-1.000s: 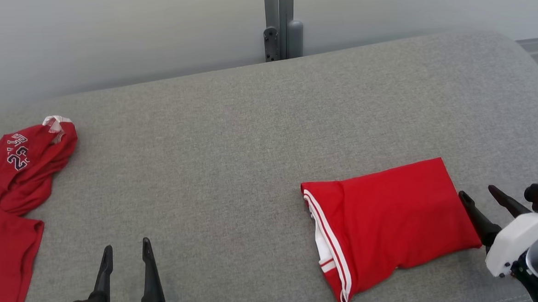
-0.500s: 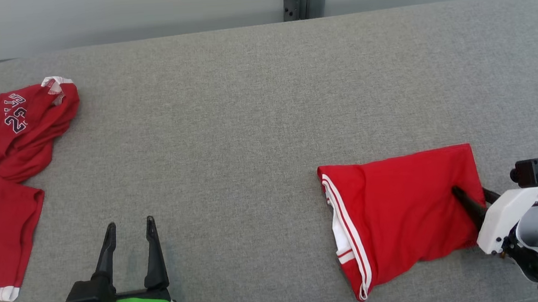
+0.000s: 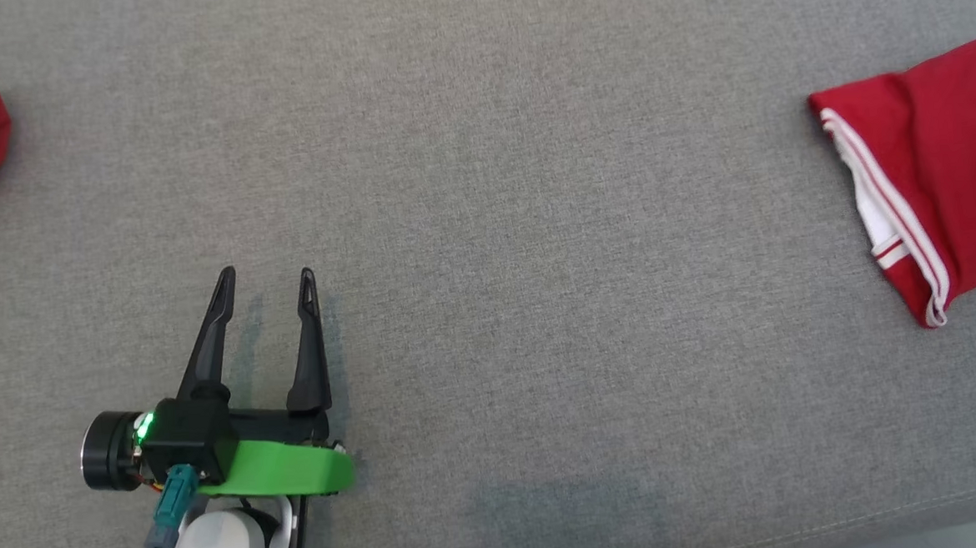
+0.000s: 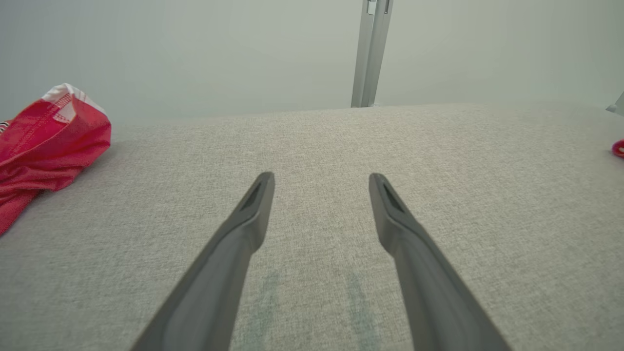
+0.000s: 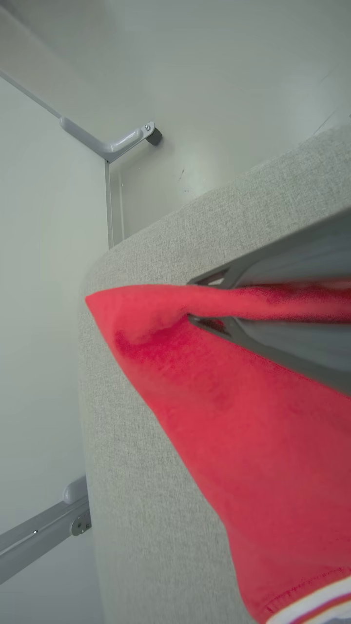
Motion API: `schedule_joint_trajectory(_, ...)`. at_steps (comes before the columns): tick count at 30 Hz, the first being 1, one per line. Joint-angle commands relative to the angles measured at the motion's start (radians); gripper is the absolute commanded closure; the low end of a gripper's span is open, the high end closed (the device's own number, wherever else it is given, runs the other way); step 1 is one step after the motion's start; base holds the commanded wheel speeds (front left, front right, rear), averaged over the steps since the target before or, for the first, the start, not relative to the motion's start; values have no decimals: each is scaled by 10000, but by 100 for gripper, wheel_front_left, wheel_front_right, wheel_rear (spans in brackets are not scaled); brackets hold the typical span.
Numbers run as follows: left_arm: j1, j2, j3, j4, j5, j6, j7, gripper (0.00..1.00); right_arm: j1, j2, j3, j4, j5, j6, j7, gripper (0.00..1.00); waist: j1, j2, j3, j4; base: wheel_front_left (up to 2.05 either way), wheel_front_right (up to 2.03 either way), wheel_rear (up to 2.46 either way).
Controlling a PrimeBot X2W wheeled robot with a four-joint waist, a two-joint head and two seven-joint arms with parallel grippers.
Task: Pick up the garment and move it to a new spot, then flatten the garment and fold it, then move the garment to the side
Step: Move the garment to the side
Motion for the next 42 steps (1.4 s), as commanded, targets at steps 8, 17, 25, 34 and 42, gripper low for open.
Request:
schedule_joint_trajectory(8,-289,32,-98,-194,202,22,-29,0,-1121,-459,-794,2163,-689,-18,-1101,0,-1,-1,1284,32,0,0,0)
schedule_joint_trajectory(17,182,40,21,-185,-409,344,-29,0,-1070,278,-1913,933,-3047,-16,-1984,0,-1,-1,167,102,0,0,0)
schedule_joint_trajectory(25,1386,32,440,11,-920,506,-28,0,3107,2916,-4263,-3897,-5446,-18,-1988,0,-1,-1,-2093,32,0,0,0)
schedule_joint_trajectory(34,2645,30,1125,143,-1057,439,-29,0,7104,5382,-4019,-6413,-6613,-18,-1991,0,-1,-1,-3754,-31,0,0,0)
schedule_joint_trajectory(42,3164,30,1539,342,-1249,401,-29,0,8609,6492,-3483,-6136,-6816,-18,-1992,0,-1,-1,-4242,93,0,0,0)
